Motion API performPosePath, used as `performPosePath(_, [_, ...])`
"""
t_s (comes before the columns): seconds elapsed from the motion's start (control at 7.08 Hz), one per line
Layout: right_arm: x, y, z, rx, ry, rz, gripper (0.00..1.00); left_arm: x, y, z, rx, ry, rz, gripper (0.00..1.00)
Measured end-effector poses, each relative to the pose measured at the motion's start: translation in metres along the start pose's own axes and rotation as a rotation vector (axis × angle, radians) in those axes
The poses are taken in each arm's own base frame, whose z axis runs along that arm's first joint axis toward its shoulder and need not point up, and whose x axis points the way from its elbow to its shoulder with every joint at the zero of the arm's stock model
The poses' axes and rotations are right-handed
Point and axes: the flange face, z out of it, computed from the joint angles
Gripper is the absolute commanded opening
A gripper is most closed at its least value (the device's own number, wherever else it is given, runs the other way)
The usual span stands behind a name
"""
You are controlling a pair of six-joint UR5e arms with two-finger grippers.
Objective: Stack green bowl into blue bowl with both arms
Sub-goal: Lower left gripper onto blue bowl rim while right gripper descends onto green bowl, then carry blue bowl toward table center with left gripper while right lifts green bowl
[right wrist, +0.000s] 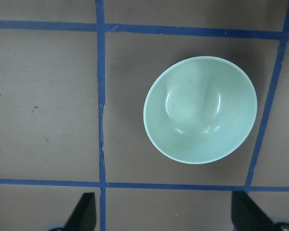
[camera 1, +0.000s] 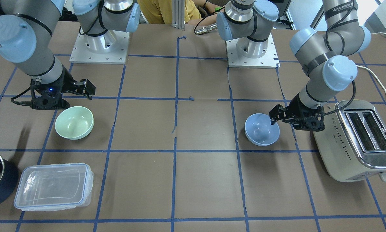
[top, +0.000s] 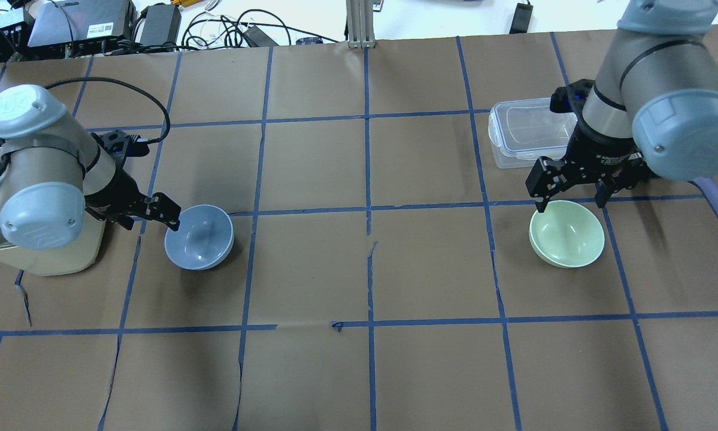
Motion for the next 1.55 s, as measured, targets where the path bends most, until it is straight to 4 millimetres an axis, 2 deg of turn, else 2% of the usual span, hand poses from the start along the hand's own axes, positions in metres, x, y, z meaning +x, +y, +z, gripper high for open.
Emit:
performPosePath(0.14, [0.001, -0.002, 0.016, 0.039, 0.015, -0.056, 1.0, -0.001, 0.0, 0.018, -0.001, 0.001, 0.0, 0.11])
performPosePath(0.28, [0.001, -0.005, 0.032, 0.086, 0.029, -0.105, 1.0, -0.001, 0.0, 0.029, -0.013, 0.006, 0.003, 0.0])
performPosePath(0.71, [-0.003, -0.001, 0.08, 0.191, 0.07, -0.265, 1.0, 0.004, -0.002, 0.039, -0.02, 0.047, 0.008, 0.0])
performPosePath(0.99, [-0.005, 0.005, 0.097, 0.183, 0.068, -0.277, 1.0, 0.027, -0.004, 0.027, -0.007, 0.142, -0.025, 0.0])
performPosePath(1.13, [-0.006, 0.007, 0.104, 0.173, 0.064, -0.278, 0.95, 0.051, -0.01, 0.016, -0.013, 0.203, -0.072, 0.0])
performPosePath(1.27, [-0.006, 0.011, 0.112, 0.159, 0.059, -0.274, 0.88, 0.091, -0.014, 0.009, -0.025, 0.229, -0.112, 0.0])
performPosePath(1.55, [0.006, 0.018, 0.125, 0.131, 0.042, -0.244, 0.85, 0.204, -0.02, -0.007, 0.005, 0.219, -0.193, 0.0])
